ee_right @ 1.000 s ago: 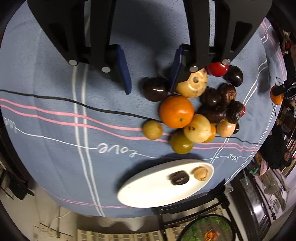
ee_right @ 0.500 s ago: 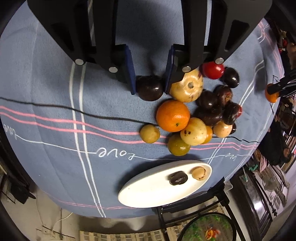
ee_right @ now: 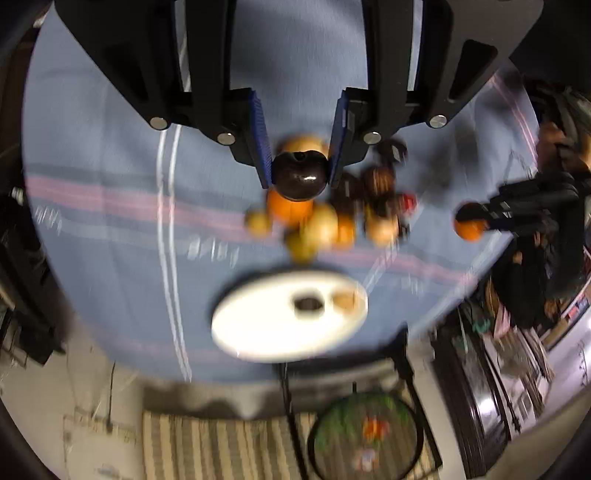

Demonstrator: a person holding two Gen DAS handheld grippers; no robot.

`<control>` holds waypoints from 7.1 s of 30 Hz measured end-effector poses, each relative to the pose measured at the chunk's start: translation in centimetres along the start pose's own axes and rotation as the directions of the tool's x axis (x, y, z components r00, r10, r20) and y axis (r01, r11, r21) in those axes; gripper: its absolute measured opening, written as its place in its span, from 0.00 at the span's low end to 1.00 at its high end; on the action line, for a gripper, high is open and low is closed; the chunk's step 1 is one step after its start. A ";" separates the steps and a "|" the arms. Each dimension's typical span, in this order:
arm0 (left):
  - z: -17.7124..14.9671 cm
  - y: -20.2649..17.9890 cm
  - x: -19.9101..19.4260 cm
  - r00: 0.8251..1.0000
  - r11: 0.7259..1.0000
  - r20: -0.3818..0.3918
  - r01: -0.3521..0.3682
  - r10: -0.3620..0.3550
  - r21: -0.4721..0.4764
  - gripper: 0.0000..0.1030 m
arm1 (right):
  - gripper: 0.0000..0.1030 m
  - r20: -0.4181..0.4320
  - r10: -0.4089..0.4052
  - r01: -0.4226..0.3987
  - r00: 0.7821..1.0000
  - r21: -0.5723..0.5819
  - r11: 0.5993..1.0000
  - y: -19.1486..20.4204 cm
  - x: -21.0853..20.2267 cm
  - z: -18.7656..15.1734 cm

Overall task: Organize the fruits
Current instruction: 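Place the tangerine and the dark plum onto the white plate with both grippers, then move the left gripper back toward the fruit cluster, then grasp the small dark plum with the left gripper, then grasp the pale yellow spotted fruit with the right gripper while the left gripper holds the plum, then carry the dark plum and the pale spotted fruit over the white plate with both grippers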

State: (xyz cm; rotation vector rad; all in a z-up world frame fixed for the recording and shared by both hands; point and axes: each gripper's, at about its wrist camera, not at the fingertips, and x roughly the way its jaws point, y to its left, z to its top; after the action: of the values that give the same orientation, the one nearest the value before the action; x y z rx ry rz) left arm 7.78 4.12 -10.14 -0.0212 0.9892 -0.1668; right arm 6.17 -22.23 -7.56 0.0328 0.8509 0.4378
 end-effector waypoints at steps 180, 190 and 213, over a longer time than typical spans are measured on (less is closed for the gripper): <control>-9.3 8.3 -3.5 0.988 0.956 -0.066 -0.149 0.137 -0.254 0.29 | 0.54 -0.272 -0.073 0.071 0.960 -0.015 0.997 1.3 10.1 -4.7; -9.4 7.1 -2.5 0.991 0.967 -0.089 -0.122 0.105 -0.225 0.29 | 0.43 -0.273 -0.017 0.028 0.962 0.038 0.999 0.9 9.5 -5.4; 1.8 -0.9 3.7 0.998 1.000 -0.057 0.018 -0.018 0.012 0.30 | 0.43 -0.065 -0.098 0.113 0.993 0.272 0.956 -7.2 -0.3 -2.8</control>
State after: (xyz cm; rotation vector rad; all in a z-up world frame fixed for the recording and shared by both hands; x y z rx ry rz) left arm 11.15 2.58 -12.15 -0.0140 1.0445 -0.1908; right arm 6.57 -29.34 -10.68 0.2330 0.9548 0.2178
